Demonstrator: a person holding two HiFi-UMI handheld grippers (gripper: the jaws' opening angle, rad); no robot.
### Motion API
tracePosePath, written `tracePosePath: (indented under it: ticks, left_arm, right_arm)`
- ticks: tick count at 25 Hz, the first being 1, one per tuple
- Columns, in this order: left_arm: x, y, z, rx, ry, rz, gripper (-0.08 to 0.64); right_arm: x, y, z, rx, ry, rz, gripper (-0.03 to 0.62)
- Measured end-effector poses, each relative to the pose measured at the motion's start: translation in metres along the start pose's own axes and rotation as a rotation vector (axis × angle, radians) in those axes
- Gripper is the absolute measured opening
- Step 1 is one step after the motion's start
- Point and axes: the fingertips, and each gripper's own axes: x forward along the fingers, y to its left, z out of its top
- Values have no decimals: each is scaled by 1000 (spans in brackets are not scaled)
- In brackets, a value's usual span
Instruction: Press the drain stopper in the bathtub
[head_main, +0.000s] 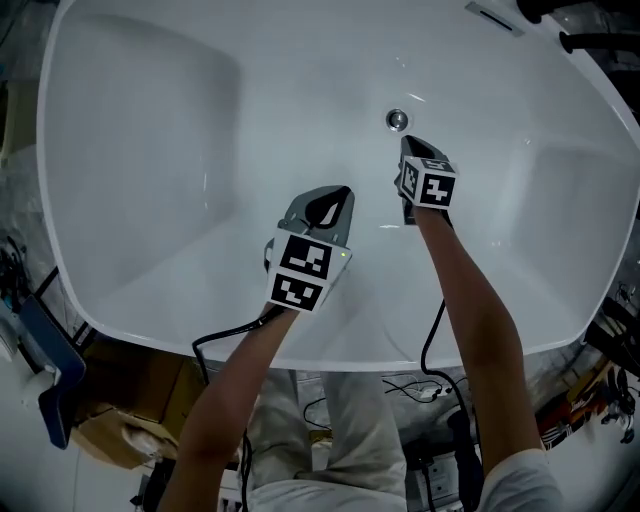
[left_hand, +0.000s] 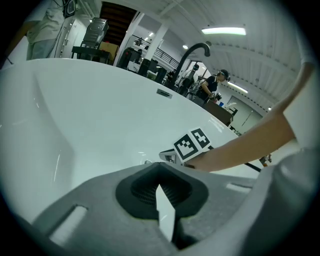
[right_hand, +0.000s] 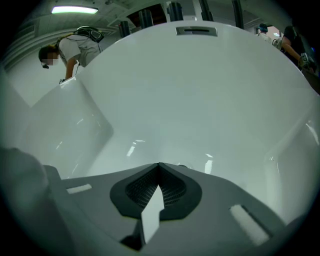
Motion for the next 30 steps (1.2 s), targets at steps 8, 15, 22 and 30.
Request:
tracePosePath:
  ticks: [8, 15, 22, 30]
  left_arm:
    - [-60, -25, 41, 57, -27, -2, -2]
    - [-125, -46, 66, 104, -29, -12, -2]
    - [-185, -73, 68, 69, -1, -41, -2]
    - [-278, -96, 107, 27, -68, -18, -2]
  right_arm:
    - [-84, 36, 27, 41, -69, 44, 3]
    - [-168, 78, 53, 111, -144, 104, 3]
    - [-247, 106, 87, 159, -231, 137, 3]
    - [-343, 153, 137, 117, -344, 177, 3]
